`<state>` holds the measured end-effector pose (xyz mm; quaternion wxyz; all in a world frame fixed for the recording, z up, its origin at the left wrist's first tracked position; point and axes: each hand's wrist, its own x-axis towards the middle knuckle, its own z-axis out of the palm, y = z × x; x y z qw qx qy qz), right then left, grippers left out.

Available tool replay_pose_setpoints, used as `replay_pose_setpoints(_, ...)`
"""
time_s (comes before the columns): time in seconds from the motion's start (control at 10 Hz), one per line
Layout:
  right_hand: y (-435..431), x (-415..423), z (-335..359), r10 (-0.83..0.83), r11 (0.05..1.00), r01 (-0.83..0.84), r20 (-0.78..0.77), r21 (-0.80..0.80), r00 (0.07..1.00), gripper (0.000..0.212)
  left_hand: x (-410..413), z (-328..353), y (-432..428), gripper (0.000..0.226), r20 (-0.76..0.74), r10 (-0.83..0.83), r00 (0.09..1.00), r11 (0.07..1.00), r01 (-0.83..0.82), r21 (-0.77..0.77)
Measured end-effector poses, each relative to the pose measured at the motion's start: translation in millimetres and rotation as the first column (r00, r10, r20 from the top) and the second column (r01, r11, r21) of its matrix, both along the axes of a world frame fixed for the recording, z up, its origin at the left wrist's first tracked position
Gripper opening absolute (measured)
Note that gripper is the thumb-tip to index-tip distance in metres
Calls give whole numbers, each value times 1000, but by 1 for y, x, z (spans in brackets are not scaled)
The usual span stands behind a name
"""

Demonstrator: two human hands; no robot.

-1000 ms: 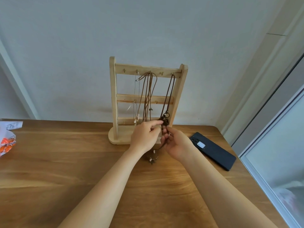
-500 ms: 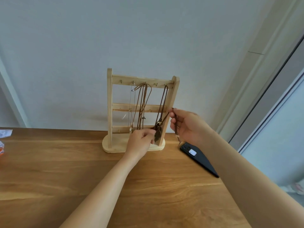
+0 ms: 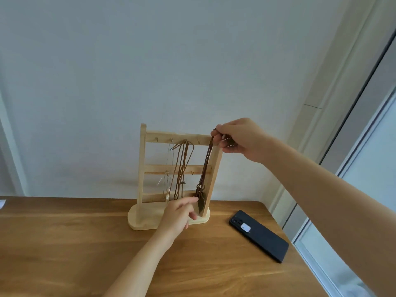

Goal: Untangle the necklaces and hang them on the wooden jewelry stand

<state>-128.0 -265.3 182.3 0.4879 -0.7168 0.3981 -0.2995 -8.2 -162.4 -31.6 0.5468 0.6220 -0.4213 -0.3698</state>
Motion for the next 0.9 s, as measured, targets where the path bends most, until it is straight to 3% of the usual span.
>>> replay_pose_setpoints(0.2, 19, 15, -7, 3, 938, -102, -286, -332, 958, 19, 3, 3, -1, 41, -9, 3, 1000, 1000, -3, 2)
replay_pose_setpoints(0.3, 25, 14, -32, -14, 939, -79, -267, -334, 964, 17, 3, 4, 0, 42, -8, 4, 1000, 1000, -4, 9)
replay_pose_setpoints(0.4, 30, 9, -71, -37, 992, 23, -107, -123, 994, 16, 2, 3, 2, 42, -14, -10, 1000, 1000, 10, 21)
replay_pose_setpoints(0.5, 30, 8, -89, -64, 997, 63, -31, -33, 997, 18, 1, 3, 3, 42, -12, -19, 1000, 1000, 19, 24)
replay_pose_setpoints(0.7, 29, 9, -105, -86, 996, 87, 46, -14, 995, 23, 0, 4, 0, 39, -9, 20, 1000, 1000, -20, 14)
replay_pose_setpoints(0.9, 30, -4, -123, -49, 999, 50, 18, -20, 999, 14, 4, 9, 10, 25, -101, 94, 990, 994, -99, -47)
